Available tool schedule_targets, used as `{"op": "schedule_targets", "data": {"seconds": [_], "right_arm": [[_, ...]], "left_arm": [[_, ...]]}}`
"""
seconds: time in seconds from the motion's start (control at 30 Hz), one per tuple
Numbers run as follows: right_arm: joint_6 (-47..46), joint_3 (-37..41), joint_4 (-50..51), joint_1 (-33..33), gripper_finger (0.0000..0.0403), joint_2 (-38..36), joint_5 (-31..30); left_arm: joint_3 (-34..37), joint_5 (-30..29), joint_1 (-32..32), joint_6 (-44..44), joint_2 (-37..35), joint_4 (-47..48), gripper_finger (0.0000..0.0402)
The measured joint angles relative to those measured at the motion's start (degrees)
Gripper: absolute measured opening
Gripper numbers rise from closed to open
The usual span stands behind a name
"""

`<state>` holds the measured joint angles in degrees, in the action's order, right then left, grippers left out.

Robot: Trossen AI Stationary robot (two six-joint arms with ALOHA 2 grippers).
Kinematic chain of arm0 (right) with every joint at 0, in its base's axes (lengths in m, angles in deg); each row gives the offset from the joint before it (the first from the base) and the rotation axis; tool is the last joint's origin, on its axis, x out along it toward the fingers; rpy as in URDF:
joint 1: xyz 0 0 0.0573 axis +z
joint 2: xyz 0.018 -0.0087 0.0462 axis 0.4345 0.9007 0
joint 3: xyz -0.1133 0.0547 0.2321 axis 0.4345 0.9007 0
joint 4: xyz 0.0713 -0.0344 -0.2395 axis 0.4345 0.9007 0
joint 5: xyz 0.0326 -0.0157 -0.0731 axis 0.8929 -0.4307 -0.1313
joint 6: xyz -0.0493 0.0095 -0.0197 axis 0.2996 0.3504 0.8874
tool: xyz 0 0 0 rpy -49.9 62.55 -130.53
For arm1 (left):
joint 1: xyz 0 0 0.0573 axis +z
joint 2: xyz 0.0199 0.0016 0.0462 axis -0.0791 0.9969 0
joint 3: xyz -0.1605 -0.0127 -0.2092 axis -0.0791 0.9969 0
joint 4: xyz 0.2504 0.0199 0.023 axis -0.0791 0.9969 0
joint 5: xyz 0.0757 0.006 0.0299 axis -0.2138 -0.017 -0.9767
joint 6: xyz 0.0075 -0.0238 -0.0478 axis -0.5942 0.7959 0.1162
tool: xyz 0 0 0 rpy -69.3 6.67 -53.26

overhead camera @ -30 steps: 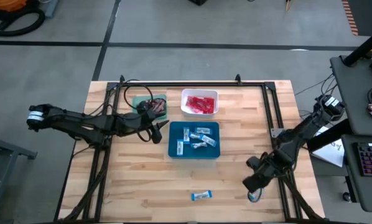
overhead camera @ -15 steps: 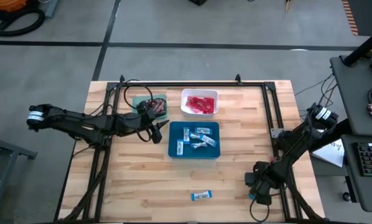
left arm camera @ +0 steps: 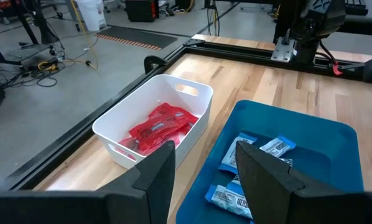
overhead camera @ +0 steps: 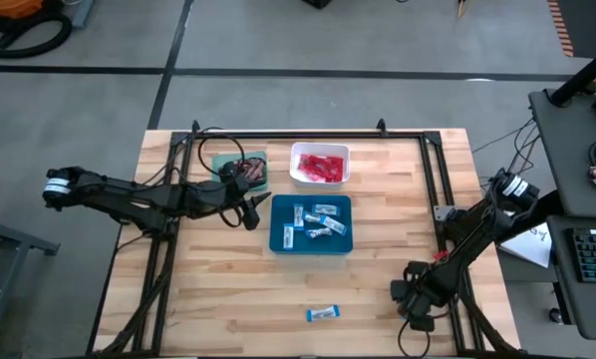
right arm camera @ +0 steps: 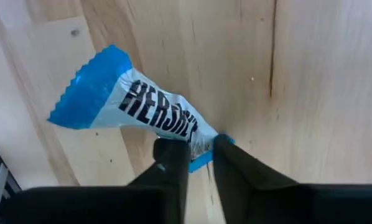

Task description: Sort candy

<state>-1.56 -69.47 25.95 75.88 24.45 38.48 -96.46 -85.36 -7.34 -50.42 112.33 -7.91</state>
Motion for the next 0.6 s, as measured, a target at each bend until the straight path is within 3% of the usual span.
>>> {"op": "schedule_targets", "data": {"seconds": [0.13, 0.3, 0.6], "right_arm": [[-1.22, 0.02, -0.05, 0.0, 0.0018, -0.9, 0.02], [-4.44, 0.07, 0.07, 0.0, 0.0008, -4.57, -1.01], [-10.23, 0.07, -0.73, -0.02, 0.0008, -13.95, -14.64]], "left_arm": [[0.0, 0.02, 0.0, 0.0, 0.0, 0.01, 0.0153], [0.02, 0.02, 0.0, 0.0, 0.0, 0.0, 0.0153], [0.07, 0.02, 0.0, 0.0, 0.0, 0.01, 0.0153]]}}
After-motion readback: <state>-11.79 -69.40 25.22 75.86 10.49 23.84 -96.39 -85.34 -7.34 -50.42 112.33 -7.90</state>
